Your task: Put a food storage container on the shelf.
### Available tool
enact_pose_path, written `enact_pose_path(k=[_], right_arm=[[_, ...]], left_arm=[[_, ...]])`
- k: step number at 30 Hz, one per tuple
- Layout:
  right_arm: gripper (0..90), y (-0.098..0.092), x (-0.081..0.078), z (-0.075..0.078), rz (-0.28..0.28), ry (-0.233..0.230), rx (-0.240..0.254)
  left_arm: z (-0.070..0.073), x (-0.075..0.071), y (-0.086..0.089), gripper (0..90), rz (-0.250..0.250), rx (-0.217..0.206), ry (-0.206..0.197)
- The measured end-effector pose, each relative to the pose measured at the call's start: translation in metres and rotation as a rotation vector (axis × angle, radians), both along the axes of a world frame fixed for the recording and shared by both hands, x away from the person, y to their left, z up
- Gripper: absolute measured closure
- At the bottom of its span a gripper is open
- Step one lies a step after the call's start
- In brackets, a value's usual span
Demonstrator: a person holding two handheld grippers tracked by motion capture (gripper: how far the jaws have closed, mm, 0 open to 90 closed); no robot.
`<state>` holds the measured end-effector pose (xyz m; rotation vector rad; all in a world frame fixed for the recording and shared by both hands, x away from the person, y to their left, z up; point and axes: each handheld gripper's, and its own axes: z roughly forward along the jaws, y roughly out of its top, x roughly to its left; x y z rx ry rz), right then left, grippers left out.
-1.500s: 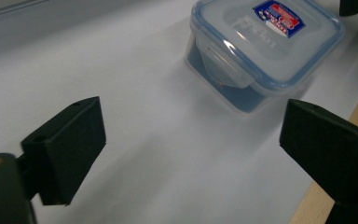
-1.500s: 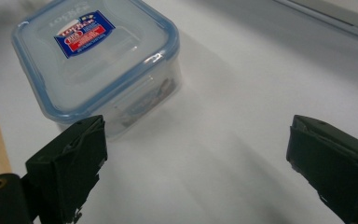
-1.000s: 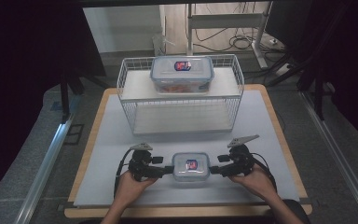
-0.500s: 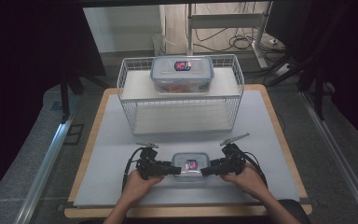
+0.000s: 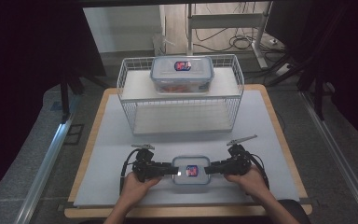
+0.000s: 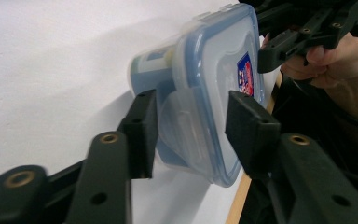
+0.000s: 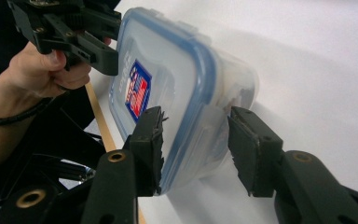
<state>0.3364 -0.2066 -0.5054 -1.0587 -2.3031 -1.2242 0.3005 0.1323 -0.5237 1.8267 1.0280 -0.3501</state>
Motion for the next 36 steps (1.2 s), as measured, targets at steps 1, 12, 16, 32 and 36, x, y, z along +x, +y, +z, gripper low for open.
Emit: enact_pose_path(k=[1, 12, 16, 32, 36], right_arm=[[56.5, 0.0, 0.0, 0.0, 0.001, 0.001, 0.004], [58.8, 0.0, -0.007, 0.004, -0.004, -0.026, 0.001], [76.5, -0.009, -0.005, 0.011, -0.04, -0.025, 0.106], [55.4, -0.003, 0.002, -0.004, -0.047, -0.029, 0.01], [46.7, -0.001, 0.001, -0.009, -0.032, 0.016, 0.006]], left_arm=[[0.0, -0.001, 0.0, 55.7, 0.006, 0.0, -0.002], [0.01, -0.009, 0.005, 68.9, 0.081, -0.015, -0.075], [0.013, -0.008, 0.005, 71.4, 0.048, -0.001, -0.076], [-0.01, 0.003, 0.002, 55.8, 0.026, -0.029, 0.049], [-0.012, 0.004, 0.003, 56.1, 0.029, -0.042, 0.057]])
